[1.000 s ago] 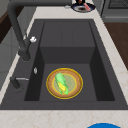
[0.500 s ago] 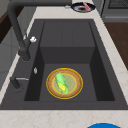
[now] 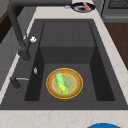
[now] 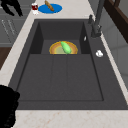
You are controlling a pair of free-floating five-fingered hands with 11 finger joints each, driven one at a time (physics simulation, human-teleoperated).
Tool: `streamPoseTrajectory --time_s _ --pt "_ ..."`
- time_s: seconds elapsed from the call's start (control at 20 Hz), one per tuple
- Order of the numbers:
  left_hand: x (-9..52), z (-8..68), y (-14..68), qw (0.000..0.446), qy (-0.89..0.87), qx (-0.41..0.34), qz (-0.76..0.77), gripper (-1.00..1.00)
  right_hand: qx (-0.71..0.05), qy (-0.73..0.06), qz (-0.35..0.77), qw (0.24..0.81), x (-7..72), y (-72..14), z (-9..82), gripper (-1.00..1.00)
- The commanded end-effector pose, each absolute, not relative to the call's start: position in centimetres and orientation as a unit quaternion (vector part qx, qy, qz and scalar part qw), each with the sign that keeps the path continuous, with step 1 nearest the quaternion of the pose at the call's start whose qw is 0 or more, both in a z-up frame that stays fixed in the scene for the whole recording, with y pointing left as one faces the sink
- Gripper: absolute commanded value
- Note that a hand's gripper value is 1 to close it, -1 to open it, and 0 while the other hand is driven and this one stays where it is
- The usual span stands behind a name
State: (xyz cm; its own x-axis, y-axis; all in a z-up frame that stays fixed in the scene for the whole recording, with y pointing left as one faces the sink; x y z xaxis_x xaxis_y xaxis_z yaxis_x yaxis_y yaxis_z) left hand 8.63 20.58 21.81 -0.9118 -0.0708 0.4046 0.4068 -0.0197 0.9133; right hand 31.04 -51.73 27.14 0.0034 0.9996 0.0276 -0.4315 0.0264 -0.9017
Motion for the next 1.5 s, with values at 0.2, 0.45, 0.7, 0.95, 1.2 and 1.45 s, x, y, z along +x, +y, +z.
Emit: streamPoseTrajectory --time_s 0.2,0.45,0.7,0.95,1.2,1.45 --pt "8.6 21.8 20.6 0.17 -0.679 -0.124 -0.703 0.0 -0.359 -0.368 0.606 0.607 31.0 -45.5 29.1 1.0" --pt "8.6 21.8 20.6 0.17 -0.679 -0.124 -0.703 0.0 -0.367 -0.392 0.61 0.582 31.1 -43.0 29.2 1.0" --pt "8.6 21.8 20.6 0.17 -0.679 -0.124 -0.703 0.0 -0.364 -0.41 0.611 0.571 31.0 -40.6 29.8 1.0" --pt "8.6 21.8 20.6 0.17 -0.679 -0.124 -0.703 0.0 -0.359 -0.404 0.608 0.581 31.3 -37.4 30.7 1.0" --pt "8.6 21.8 20.6 0.17 -0.679 -0.124 -0.703 0.0 -0.346 -0.403 0.595 0.603 31.0 -33.9 31.1 1.0" --pt "8.6 21.8 20.6 0.17 -0.679 -0.124 -0.703 0.0 -0.34 -0.407 0.592 0.607 31.0 -30.2 32.0 1.0"
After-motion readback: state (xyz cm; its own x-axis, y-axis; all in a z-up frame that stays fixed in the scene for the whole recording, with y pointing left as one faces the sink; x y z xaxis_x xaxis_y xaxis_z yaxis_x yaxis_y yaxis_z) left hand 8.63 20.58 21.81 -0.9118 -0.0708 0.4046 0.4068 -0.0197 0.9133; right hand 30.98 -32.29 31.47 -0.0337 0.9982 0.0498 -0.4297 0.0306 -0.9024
